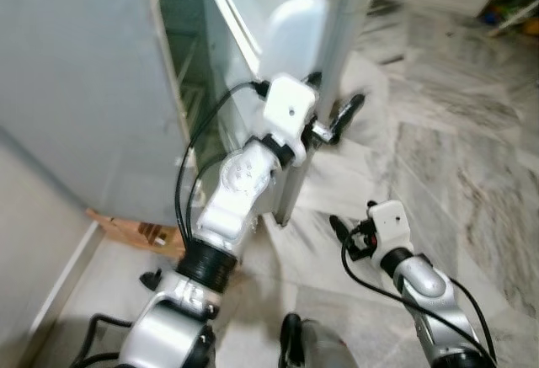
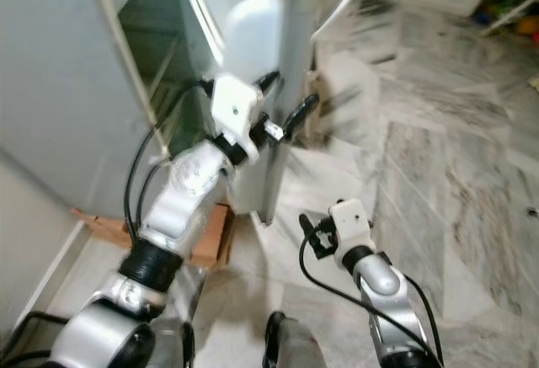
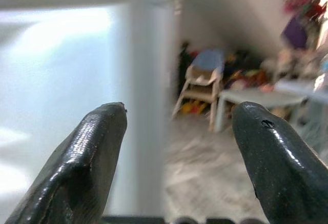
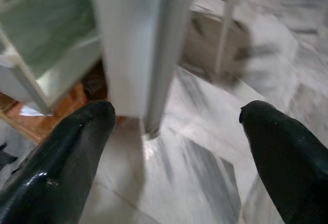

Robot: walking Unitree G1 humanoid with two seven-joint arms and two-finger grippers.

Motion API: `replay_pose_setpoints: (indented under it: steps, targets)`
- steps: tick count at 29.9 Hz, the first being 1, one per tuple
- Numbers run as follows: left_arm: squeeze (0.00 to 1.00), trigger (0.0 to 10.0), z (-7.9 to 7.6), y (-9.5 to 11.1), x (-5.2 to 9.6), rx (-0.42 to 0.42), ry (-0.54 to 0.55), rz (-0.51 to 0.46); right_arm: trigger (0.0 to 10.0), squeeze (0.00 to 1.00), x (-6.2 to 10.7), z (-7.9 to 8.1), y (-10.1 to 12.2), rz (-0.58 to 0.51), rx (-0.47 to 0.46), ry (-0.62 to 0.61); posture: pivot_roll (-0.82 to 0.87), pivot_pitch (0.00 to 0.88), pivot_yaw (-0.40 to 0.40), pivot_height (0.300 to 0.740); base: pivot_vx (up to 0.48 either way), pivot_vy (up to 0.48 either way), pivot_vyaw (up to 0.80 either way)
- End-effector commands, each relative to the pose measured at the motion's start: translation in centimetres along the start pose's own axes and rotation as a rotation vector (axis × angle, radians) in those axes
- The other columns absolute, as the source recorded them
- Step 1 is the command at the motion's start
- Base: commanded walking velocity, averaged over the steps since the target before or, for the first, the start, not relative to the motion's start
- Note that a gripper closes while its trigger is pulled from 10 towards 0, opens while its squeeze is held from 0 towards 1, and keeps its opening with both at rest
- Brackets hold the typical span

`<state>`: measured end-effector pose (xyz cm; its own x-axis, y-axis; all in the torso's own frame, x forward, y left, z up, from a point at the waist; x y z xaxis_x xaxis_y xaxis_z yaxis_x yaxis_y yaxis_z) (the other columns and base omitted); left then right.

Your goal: Restocking fridge

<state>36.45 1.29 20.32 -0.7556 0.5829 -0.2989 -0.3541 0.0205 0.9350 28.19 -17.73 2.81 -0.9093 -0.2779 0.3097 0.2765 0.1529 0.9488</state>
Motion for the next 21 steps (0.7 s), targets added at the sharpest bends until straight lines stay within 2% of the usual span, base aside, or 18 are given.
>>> replay_pose_setpoints:
  steps: [1,2,6,7,8,9,11,12,13,14,15,16,21]
  targets:
    - [0.00,10.0,3.3,-3.4,2.6,-0.043,0.110,0.126,10.0,0.00,0.4,-0.7,-1.1,0.032,-0.017,-0.023,0.09,0.126,-0.053,0.740,0.000,0.000,0.00]
    - [0.00,10.0,5.3,-4.2,4.0,-0.078,0.163,0.164,10.0,0.00,0.4,-0.7,-1.3,0.032,-0.021,-0.024,0.09,0.126,-0.054,0.740,0.000,0.000,0.00]
    - [0.00,10.0,7.6,-5.0,6.4,-0.092,0.228,0.212,10.0,0.00,0.3,-0.9,-1.5,0.025,-0.027,-0.028,0.10,0.126,-0.058,0.740,0.000,0.000,0.00]
    - [0.00,10.0,7.6,-5.0,6.4,-0.092,0.228,0.212,10.0,0.00,0.3,-0.9,-1.5,0.025,-0.027,-0.028,0.10,0.126,-0.058,0.740,0.000,0.000,0.00]
    - [0.00,10.0,8.2,-5.5,7.4,-0.093,0.251,0.237,10.0,0.00,0.3,-1.1,-1.5,0.015,-0.023,-0.035,0.10,0.126,-0.059,0.740,0.251,-0.360,0.00]
    - [0.00,10.0,9.2,-6.6,9.7,-0.094,0.304,0.288,10.0,0.00,0.2,-1.7,-1.1,-0.032,-0.003,-0.077,0.10,0.126,-0.060,0.740,0.000,-0.424,0.00]
    - [0.00,10.0,9.3,-6.8,10.1,-0.093,0.314,0.297,10.0,0.00,0.1,-2.0,-1.0,-0.045,0.001,-0.092,0.10,0.127,-0.059,0.740,0.000,-0.424,0.00]
    - [0.00,10.0,9.3,-7.1,10.9,-0.102,0.323,0.313,10.0,0.00,0.0,-2.3,-0.7,-0.056,0.004,-0.112,0.10,0.128,-0.058,0.740,0.000,-0.424,0.00]
    - [0.00,10.0,9.1,-7.7,12.4,-0.116,0.337,0.346,10.0,0.00,-0.3,-2.8,0.1,-0.077,-0.003,-0.142,0.10,0.130,-0.064,0.740,0.000,-0.424,-0.51]
    - [0.00,10.0,9.0,-7.8,12.9,-0.122,0.339,0.355,10.0,0.00,-0.4,-2.9,0.4,-0.084,-0.005,-0.148,0.10,0.130,-0.064,0.740,0.000,-0.424,-0.51]
    - [0.00,10.0,9.0,-7.8,12.9,-0.122,0.339,0.355,10.0,0.00,-0.4,-2.9,0.4,-0.084,-0.005,-0.148,0.10,0.130,-0.064,0.740,0.000,-0.424,-0.51]
    - [0.00,10.0,8.7,-7.4,13.7,-0.175,0.339,0.365,10.0,0.00,-0.7,-2.7,1.0,-0.103,0.001,-0.145,0.11,0.129,-0.061,0.740,0.000,-0.420,-0.80]
    - [0.00,10.0,7.9,-6.6,14.9,-0.221,0.323,0.366,10.0,0.00,-1.2,-1.9,2.8,-0.157,0.026,-0.111,0.13,0.129,-0.056,0.740,0.167,-0.401,-0.80]
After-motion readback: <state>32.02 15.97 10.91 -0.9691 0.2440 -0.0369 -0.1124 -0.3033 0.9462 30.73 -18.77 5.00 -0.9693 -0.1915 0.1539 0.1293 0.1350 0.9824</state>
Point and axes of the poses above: a point about 5 cm out from each wrist's last joint towards the gripper, its own x axis pointing back from the gripper into the wrist, its own y axis along the axis of the wrist's last joint, z = x × y, the point moved 4 cm from there along -x, pointing out of the wrist towards the gripper, and after that the axes turned 4 degrees about -x, right-handed, at the moved point
